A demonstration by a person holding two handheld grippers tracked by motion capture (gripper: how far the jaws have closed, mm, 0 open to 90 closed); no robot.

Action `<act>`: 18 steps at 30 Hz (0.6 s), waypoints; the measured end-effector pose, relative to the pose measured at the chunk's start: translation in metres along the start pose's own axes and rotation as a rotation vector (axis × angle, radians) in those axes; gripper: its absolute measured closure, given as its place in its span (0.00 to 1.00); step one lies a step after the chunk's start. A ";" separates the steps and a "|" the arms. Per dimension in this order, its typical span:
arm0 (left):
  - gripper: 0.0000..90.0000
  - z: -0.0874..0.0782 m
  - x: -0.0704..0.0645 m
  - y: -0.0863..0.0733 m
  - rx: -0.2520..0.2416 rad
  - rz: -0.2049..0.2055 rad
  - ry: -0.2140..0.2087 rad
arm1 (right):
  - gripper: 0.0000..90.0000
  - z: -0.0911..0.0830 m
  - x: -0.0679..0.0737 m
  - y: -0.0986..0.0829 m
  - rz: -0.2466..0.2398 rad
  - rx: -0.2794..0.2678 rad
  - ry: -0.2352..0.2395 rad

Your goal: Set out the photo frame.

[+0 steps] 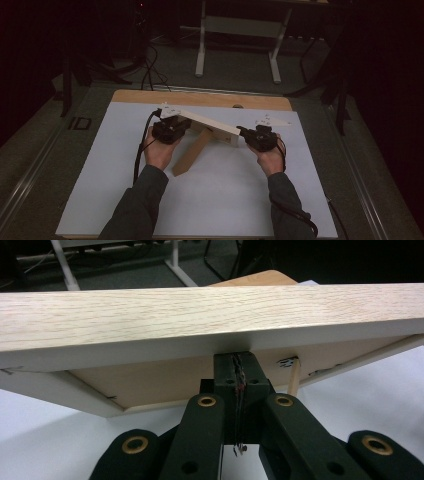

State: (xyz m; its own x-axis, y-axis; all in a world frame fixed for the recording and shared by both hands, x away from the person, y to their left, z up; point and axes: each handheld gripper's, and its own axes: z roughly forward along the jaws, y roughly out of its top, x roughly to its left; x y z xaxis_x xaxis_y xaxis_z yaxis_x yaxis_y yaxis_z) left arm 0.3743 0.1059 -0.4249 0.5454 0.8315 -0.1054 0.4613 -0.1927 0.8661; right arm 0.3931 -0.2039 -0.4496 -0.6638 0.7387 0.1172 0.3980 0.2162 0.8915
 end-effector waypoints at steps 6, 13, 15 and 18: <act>1.00 0.004 -0.006 0.001 0.010 0.012 -0.005 | 1.00 0.000 0.001 0.001 -0.003 -0.002 0.014; 1.00 0.006 -0.010 0.001 0.015 0.018 -0.013 | 1.00 -0.001 0.002 0.003 -0.014 -0.002 0.031; 1.00 0.007 -0.011 0.001 0.015 0.021 -0.017 | 1.00 -0.002 0.003 0.004 -0.017 -0.004 0.039; 1.00 0.008 -0.015 0.002 0.014 0.028 -0.026 | 1.00 -0.003 0.004 0.006 -0.017 -0.007 0.052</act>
State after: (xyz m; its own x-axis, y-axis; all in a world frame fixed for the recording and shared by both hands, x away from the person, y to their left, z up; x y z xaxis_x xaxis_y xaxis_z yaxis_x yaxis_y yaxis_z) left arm 0.3725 0.0896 -0.4256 0.5763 0.8118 -0.0945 0.4554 -0.2229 0.8619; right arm 0.3911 -0.2014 -0.4429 -0.7024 0.7009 0.1239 0.3818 0.2241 0.8967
